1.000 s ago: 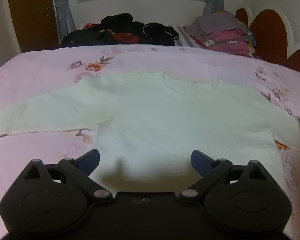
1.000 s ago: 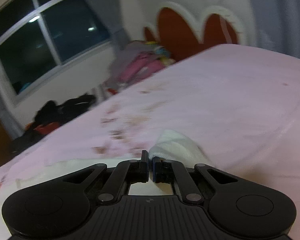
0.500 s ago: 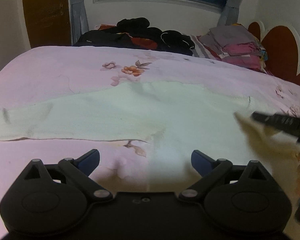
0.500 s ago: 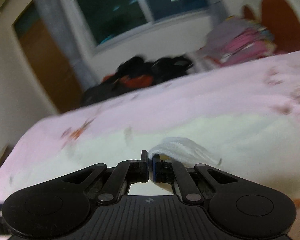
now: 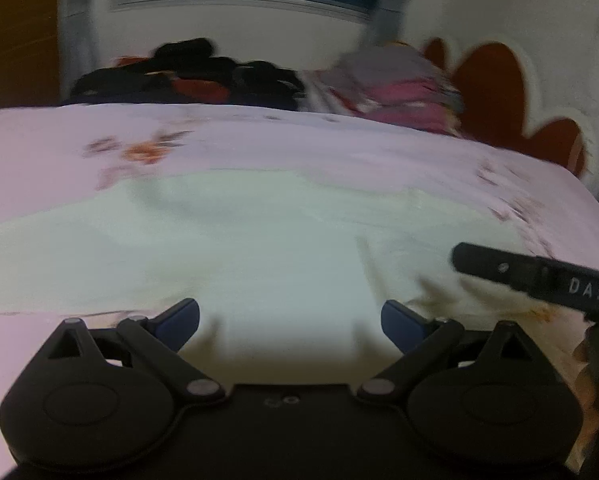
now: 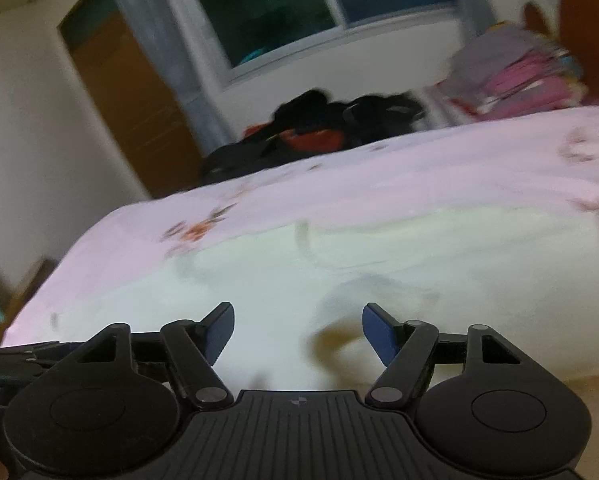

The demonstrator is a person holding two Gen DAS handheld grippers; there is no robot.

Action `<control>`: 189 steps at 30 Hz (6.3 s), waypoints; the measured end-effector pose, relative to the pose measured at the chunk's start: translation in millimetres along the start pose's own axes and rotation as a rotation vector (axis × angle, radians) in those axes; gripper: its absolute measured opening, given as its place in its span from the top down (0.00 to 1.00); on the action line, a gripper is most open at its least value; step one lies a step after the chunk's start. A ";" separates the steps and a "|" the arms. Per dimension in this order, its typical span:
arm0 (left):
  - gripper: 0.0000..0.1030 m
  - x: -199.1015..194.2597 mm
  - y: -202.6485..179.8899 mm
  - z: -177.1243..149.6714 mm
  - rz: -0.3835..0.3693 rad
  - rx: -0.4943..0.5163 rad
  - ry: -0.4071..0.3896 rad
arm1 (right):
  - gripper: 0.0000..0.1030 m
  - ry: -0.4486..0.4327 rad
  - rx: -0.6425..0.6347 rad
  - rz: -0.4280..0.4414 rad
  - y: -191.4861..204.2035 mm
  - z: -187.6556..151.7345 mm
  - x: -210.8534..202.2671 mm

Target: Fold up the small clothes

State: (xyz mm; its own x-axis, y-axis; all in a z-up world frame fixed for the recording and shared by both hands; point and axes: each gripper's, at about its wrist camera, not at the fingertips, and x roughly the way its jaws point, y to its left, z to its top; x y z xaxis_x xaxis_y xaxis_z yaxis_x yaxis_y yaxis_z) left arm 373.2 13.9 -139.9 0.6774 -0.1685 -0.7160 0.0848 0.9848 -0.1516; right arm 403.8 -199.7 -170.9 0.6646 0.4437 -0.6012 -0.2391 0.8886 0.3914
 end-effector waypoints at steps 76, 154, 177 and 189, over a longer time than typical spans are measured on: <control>0.38 25.3 81.1 -5.8 0.084 -0.222 -0.064 | 0.71 0.052 0.077 -0.399 -122.0 8.7 32.1; 0.82 39.5 -32.9 18.0 -0.265 0.010 -0.086 | 0.71 0.038 0.065 -0.188 -10.0 -18.5 -19.1; 0.25 -4.6 80.9 -12.2 0.074 -0.107 -0.029 | 0.34 0.072 -0.205 -0.008 83.5 -27.3 27.4; 0.25 23.6 79.6 -18.3 0.127 -0.065 -0.013 | 0.86 0.142 -0.494 -0.120 110.3 -56.4 82.3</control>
State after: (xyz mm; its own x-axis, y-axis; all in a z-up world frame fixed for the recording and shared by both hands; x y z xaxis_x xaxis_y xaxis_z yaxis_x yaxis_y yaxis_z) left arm 382.6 87.5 -181.4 0.6888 -0.0415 -0.7237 -0.0498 0.9933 -0.1043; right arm 392.2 -58.6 -216.4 0.6134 0.3161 -0.7238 -0.4952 0.8679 -0.0407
